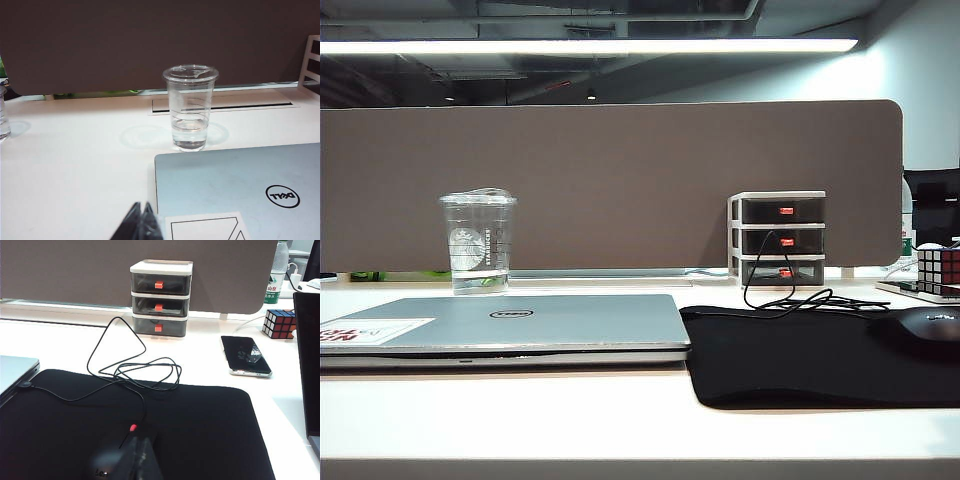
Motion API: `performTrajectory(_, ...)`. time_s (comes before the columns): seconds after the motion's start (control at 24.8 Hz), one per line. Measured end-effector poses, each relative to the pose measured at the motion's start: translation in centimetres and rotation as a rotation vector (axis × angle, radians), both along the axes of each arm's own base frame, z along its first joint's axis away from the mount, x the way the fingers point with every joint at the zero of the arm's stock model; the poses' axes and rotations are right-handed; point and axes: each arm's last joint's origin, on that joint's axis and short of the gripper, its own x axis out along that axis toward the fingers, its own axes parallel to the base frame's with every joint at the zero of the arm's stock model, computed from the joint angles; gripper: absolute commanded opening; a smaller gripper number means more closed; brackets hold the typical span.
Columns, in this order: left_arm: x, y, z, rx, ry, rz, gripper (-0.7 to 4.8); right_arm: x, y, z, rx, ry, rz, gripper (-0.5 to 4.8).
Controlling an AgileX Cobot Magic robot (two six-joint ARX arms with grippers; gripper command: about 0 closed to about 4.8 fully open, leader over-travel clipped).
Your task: Pick up the coffee cup and place it on the left side of the laptop.
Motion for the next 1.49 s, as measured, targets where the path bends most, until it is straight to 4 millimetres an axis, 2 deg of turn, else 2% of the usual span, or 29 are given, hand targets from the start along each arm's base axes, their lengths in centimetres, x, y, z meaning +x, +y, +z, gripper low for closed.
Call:
performTrajectory(0.52,0.0,0.0,0.0,0.0,-0.002,-0.008,-0.05,0.0,0.1,0.0,0.006,0.001,0.046,-0.01)
performTrajectory(0.68,0.0,0.0,0.0,-0.054,0.002,-0.017,-0.05,-0.2,0.8,0.0,0.088,0.018,0.275,-0.01)
performTrajectory(0.77,0.0,0.0,0.0,-0.087,0.005,-0.018,-0.05,-0.4,1.3,0.0,0.123,0.036,0.477,-0.01)
performTrajectory(0.89,0.0,-0.1,0.0,-0.108,0.007,-0.036,-0.05,-0.6,1.6,0.0,0.134,0.046,0.593,-0.01)
performTrajectory(1.17,0.0,-0.4,0.1,-0.111,0.003,-0.136,-0.05,-0.7,1.6,0.0,0.136,0.048,0.615,-0.01)
performTrajectory(1.29,-0.2,-0.6,0.8,-0.103,-0.071,-0.215,-0.01,-0.7,1.6,0.0,0.136,0.048,0.615,-0.01)
performTrajectory(1.45,-0.3,-0.6,1.5,-0.136,-0.13,-0.23,0.6,-0.7,1.6,0.0,0.136,0.048,0.615,-0.01)
performTrajectory(1.49,-0.3,-0.6,1.7,-0.142,-0.148,-0.237,0.61,-0.7,1.6,0.0,0.137,0.048,0.615,-0.01)
